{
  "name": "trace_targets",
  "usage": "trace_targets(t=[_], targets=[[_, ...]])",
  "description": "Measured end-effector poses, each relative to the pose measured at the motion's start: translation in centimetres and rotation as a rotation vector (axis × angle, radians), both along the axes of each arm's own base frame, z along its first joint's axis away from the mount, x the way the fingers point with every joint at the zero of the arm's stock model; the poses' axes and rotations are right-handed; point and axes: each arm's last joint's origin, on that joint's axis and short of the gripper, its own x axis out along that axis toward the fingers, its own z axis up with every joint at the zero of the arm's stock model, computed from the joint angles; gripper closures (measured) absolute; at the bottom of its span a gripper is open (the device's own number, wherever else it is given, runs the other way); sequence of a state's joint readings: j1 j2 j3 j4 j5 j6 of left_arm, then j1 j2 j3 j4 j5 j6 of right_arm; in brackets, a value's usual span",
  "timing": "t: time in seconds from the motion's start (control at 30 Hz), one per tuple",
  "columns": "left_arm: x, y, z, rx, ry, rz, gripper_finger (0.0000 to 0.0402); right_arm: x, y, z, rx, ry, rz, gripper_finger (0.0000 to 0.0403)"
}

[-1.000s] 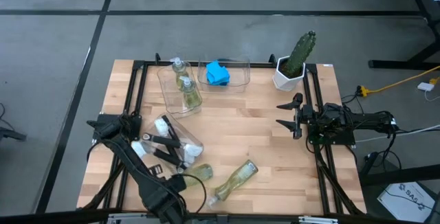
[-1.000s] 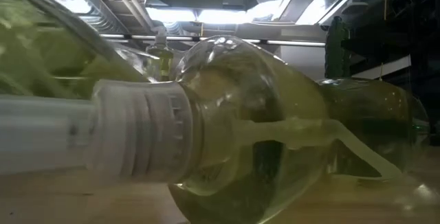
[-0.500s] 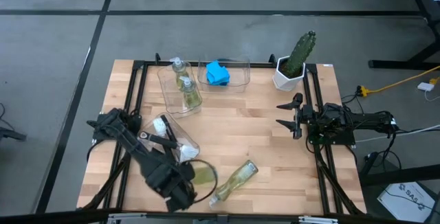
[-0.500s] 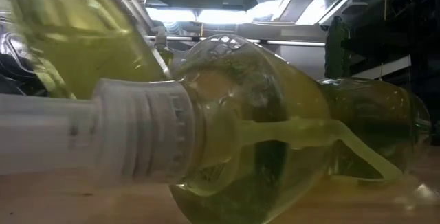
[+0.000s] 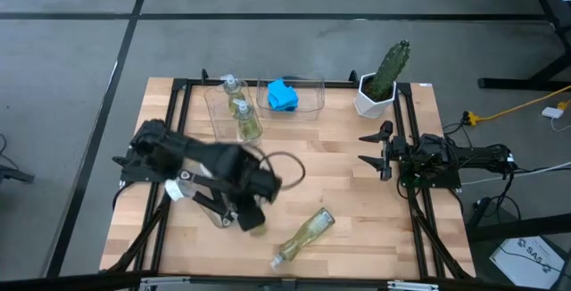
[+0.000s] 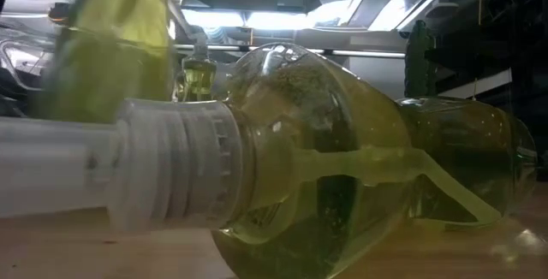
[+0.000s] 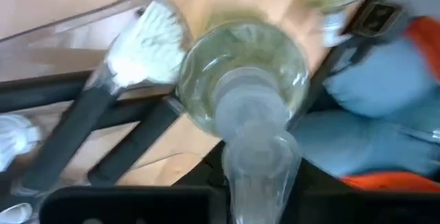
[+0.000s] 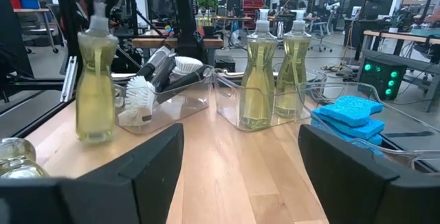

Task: Pick & Place Kitchen Sink Supplies
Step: Put the yellow dishwashing liquid bottle into the top left transparent bin

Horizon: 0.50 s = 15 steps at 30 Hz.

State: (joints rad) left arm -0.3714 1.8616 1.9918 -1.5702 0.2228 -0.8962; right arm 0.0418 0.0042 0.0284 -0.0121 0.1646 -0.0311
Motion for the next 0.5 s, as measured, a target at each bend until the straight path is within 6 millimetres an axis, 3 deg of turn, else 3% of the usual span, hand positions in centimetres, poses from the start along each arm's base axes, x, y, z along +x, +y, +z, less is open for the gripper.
trace_targets(t=[0.2, 0.5], targets=[[0.2, 4.1, 1.6, -0.045, -0.044, 0.084, 0.0364, 0.0, 0.0, 0.0, 0.0, -0.001, 0.0, 0.0118], [1.2, 4.6, 0.5, 0.092, -0.075, -0.002, 0.0364, 0.0, 0.0, 0.0, 0.0, 0.0, 0.0, 0.0118]])
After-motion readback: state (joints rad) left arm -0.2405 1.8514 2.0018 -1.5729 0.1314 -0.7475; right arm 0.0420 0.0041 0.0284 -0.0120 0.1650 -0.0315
